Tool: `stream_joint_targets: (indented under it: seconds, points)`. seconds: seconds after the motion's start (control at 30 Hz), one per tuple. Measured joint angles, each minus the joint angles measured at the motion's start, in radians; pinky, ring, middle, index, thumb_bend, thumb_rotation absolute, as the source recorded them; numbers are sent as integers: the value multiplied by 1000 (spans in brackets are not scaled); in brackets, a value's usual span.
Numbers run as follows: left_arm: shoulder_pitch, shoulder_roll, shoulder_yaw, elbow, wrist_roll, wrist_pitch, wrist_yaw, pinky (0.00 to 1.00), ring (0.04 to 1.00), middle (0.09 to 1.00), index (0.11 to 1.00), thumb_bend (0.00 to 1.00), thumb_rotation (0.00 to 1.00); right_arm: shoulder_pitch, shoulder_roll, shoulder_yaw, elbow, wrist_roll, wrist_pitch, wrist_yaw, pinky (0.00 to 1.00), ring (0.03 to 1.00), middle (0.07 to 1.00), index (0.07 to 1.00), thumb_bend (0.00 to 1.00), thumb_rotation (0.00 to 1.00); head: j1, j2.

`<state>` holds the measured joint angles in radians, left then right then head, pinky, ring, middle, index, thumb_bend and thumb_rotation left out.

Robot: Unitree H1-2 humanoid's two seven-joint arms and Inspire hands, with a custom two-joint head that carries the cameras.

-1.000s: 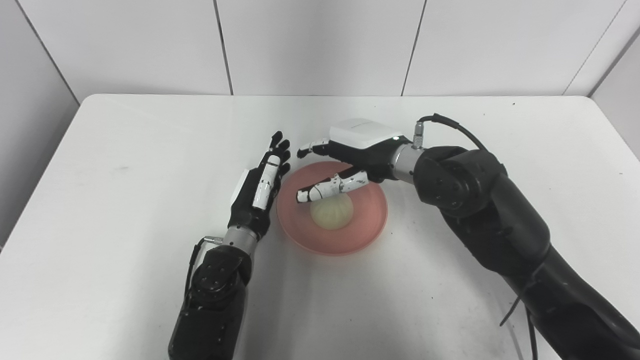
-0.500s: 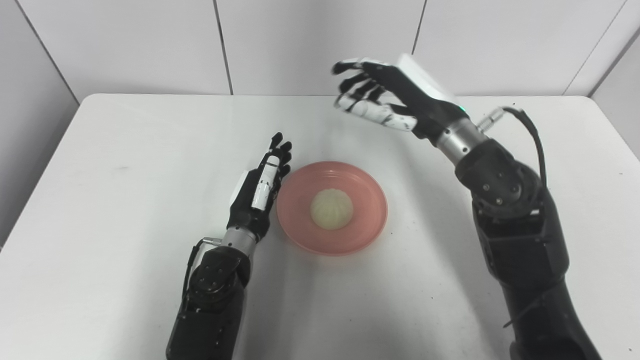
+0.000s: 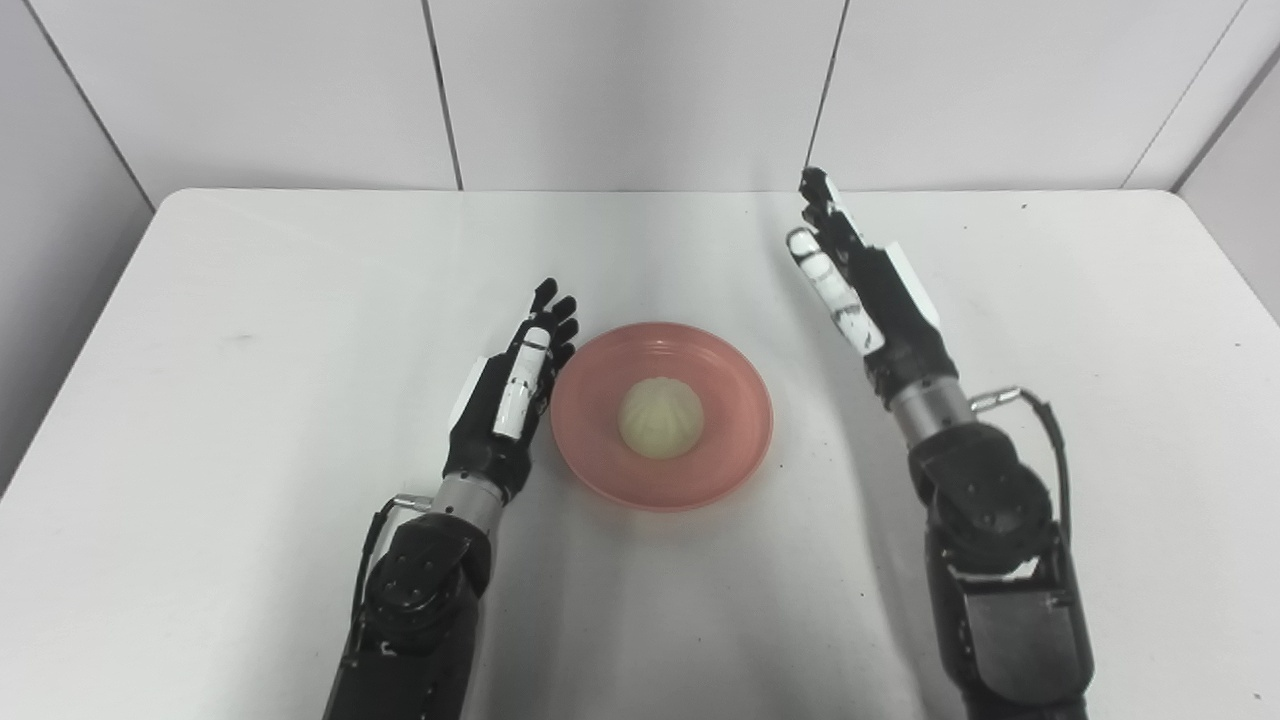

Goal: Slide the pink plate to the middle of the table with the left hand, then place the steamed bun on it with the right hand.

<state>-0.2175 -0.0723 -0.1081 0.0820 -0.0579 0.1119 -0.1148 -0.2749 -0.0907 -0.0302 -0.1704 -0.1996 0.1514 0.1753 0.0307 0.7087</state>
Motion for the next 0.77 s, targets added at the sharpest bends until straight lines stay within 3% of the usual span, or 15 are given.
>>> stream_joint_targets:
  seconds: [0.07,0.23,0.37,0.77]
  points:
    - [7,-4,3,0,1,-12,6,1000,1000,994,1000,384,1000,9,5,2,29,14,-49,-25,1000,1000,1000,1000,544,1000,-2,-2]
    - [33,-9,3,3,26,-75,26,1000,1000,1000,1000,366,1000,53,47,1,70,66,-75,-76,1000,1000,1000,1000,463,1000,3,-5]
    - [56,-10,5,7,48,-131,49,1000,1000,1000,1000,371,1000,90,59,-1,101,128,-80,-78,1000,1000,1000,1000,297,1000,9,-11]
    - [79,-12,2,3,67,-177,69,1000,1000,1000,1000,371,1000,147,90,-8,161,267,-129,-85,1000,1000,1000,1000,249,1000,25,-18]
